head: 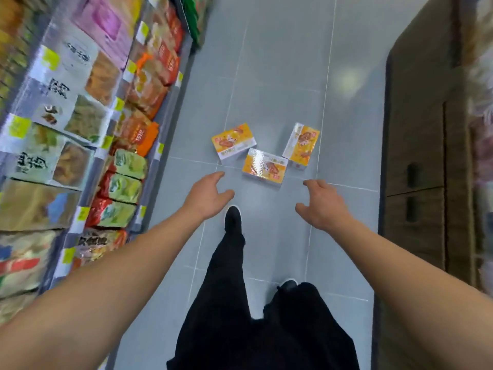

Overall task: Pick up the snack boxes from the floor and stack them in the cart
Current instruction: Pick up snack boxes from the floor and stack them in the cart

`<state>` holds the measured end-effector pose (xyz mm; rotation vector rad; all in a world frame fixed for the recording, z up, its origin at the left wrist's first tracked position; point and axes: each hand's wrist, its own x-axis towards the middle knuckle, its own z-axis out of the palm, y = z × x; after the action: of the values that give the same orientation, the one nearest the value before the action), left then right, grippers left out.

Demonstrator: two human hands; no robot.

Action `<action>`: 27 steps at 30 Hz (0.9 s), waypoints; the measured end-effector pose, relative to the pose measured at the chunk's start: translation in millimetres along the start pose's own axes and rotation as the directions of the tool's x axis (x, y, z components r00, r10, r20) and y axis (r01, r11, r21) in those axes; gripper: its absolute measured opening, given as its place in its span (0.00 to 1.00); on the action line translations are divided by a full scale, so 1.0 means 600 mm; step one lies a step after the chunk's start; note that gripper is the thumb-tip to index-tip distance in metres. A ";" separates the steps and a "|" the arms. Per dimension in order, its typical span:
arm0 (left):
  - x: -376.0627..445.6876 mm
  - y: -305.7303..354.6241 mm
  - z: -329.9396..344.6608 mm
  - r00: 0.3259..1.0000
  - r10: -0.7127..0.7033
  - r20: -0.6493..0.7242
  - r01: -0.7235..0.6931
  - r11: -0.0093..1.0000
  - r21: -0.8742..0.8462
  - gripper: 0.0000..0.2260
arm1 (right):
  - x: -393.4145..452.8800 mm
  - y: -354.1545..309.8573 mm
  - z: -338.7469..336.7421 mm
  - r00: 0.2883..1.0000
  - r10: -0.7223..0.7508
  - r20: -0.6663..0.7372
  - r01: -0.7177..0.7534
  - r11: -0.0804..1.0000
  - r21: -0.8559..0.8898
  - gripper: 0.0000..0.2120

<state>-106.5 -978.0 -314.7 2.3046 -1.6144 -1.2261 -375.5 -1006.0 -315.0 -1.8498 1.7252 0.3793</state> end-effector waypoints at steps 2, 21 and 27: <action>0.088 -0.010 -0.003 0.999 -0.004 0.036 0.004 1.000 0.004 0.29 | 0.076 -0.006 0.005 0.998 0.061 -0.011 -0.060 0.997 0.044 0.32; 0.831 -0.235 0.394 0.993 0.000 0.120 -0.007 0.998 0.063 0.29 | 0.754 0.145 0.479 0.956 0.293 -0.017 -0.248 0.838 0.487 0.28; 0.961 -0.312 0.549 0.939 -0.058 0.339 0.109 0.985 -0.133 0.27 | 0.879 0.188 0.639 0.908 0.404 0.111 -0.363 0.627 0.689 0.34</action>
<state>-100.1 -1246.0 -950.4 2.1836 -1.4598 -1.7760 -352.7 -1211.6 -943.4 -0.9369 1.9366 -0.1768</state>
